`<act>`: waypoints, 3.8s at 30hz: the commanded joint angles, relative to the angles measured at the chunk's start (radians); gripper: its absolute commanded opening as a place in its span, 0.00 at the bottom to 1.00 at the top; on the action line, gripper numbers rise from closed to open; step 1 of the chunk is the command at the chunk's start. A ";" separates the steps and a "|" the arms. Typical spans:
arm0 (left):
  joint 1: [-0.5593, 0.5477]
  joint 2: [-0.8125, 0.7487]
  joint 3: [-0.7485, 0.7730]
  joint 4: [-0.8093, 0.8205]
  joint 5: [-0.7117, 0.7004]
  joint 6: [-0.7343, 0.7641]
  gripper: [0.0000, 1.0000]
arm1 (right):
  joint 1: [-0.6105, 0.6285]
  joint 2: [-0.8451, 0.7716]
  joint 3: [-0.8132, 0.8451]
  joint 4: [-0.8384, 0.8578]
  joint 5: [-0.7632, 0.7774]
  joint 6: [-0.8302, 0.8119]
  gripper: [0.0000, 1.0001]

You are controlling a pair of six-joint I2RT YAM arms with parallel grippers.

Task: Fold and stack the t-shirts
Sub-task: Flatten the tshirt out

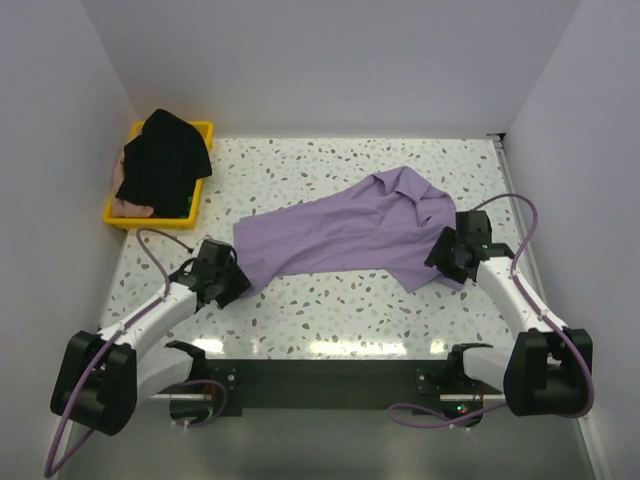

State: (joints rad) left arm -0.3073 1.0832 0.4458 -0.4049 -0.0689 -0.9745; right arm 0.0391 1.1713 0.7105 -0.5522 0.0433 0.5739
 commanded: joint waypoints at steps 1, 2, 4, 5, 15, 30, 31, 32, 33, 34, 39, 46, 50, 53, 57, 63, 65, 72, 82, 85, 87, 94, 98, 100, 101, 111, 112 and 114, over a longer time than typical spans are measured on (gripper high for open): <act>-0.010 0.055 0.013 0.060 -0.060 -0.012 0.52 | 0.001 -0.007 0.047 0.017 0.026 -0.012 0.57; -0.019 0.063 0.013 0.064 -0.062 -0.010 0.48 | 0.002 -0.007 0.049 0.015 0.027 -0.012 0.57; -0.029 0.078 0.010 0.078 -0.069 -0.013 0.43 | 0.002 -0.006 0.052 0.012 0.030 -0.014 0.57; -0.032 0.081 0.008 0.080 -0.069 -0.015 0.38 | 0.002 -0.007 0.052 0.012 0.035 -0.016 0.57; -0.026 0.038 0.091 -0.006 -0.123 0.054 0.00 | 0.002 -0.001 0.063 0.000 0.079 -0.017 0.57; 0.079 -0.089 0.152 -0.129 -0.140 0.125 0.00 | -0.025 0.007 0.078 -0.038 0.155 -0.014 0.60; 0.079 -0.072 0.152 -0.132 -0.115 0.122 0.00 | -0.025 0.005 0.076 -0.040 0.153 -0.013 0.60; 0.079 -0.066 0.152 -0.133 -0.106 0.117 0.00 | -0.025 0.005 0.075 -0.038 0.152 -0.012 0.60; 0.079 -0.060 0.149 -0.138 -0.098 0.111 0.07 | -0.025 0.004 0.072 -0.038 0.150 -0.012 0.60; 0.079 -0.059 0.142 -0.140 -0.091 0.097 0.22 | -0.027 0.001 0.070 -0.035 0.148 -0.012 0.60; 0.077 -0.074 0.097 -0.107 -0.049 0.059 0.41 | -0.025 0.011 0.069 -0.022 0.133 -0.016 0.60; 0.073 -0.046 0.076 -0.057 -0.025 0.048 0.48 | -0.025 0.034 0.072 0.003 0.112 -0.022 0.60; 0.063 0.013 0.093 -0.023 -0.049 0.063 0.52 | -0.025 0.045 0.070 0.014 0.096 -0.022 0.60; 0.062 0.066 0.097 0.001 -0.065 0.076 0.53 | -0.025 0.042 0.069 0.017 0.098 -0.022 0.60; 0.062 0.118 0.099 0.049 -0.080 0.077 0.53 | -0.025 0.039 0.070 0.020 0.096 -0.023 0.60; 0.062 0.165 0.114 0.086 -0.092 0.079 0.51 | -0.025 0.033 0.072 0.017 0.093 -0.025 0.60; 0.062 0.172 0.114 0.097 -0.094 0.083 0.45 | -0.025 0.028 0.075 0.017 0.093 -0.023 0.60; 0.062 0.199 0.117 0.121 -0.112 0.099 0.28 | -0.025 0.030 0.070 0.018 0.089 -0.019 0.60; 0.063 0.133 0.157 0.071 -0.129 0.138 0.00 | -0.027 0.048 0.072 0.008 0.141 -0.014 0.62; 0.065 0.081 0.171 0.031 -0.152 0.158 0.00 | -0.034 0.053 0.079 -0.005 0.184 -0.005 0.67; 0.071 0.032 0.174 0.002 -0.170 0.178 0.00 | -0.038 0.056 0.083 -0.021 0.216 0.001 0.68; 0.094 -0.104 0.183 -0.032 -0.210 0.237 0.00 | -0.088 0.091 0.105 -0.029 0.294 0.014 0.69; 0.112 -0.118 0.197 -0.022 -0.198 0.264 0.00 | -0.142 0.155 0.130 0.039 0.235 0.007 0.68; 0.117 -0.111 0.199 -0.012 -0.171 0.272 0.00 | -0.154 0.180 0.147 0.075 0.201 0.004 0.66; 0.119 -0.103 0.197 -0.006 -0.166 0.275 0.00 | -0.153 0.204 0.150 0.110 0.181 0.004 0.66; 0.129 -0.082 0.180 0.035 -0.101 0.280 0.00 | -0.154 0.289 0.090 0.270 0.078 0.064 0.61; 0.129 -0.078 0.180 0.035 -0.100 0.281 0.00 | -0.154 0.300 0.087 0.288 0.073 0.067 0.60; 0.129 -0.077 0.180 0.037 -0.100 0.281 0.00 | -0.154 0.320 0.075 0.310 0.046 0.075 0.54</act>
State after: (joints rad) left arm -0.1898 1.0035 0.6094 -0.4076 -0.1791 -0.7132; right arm -0.1135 1.4628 0.8062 -0.3313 0.1341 0.6125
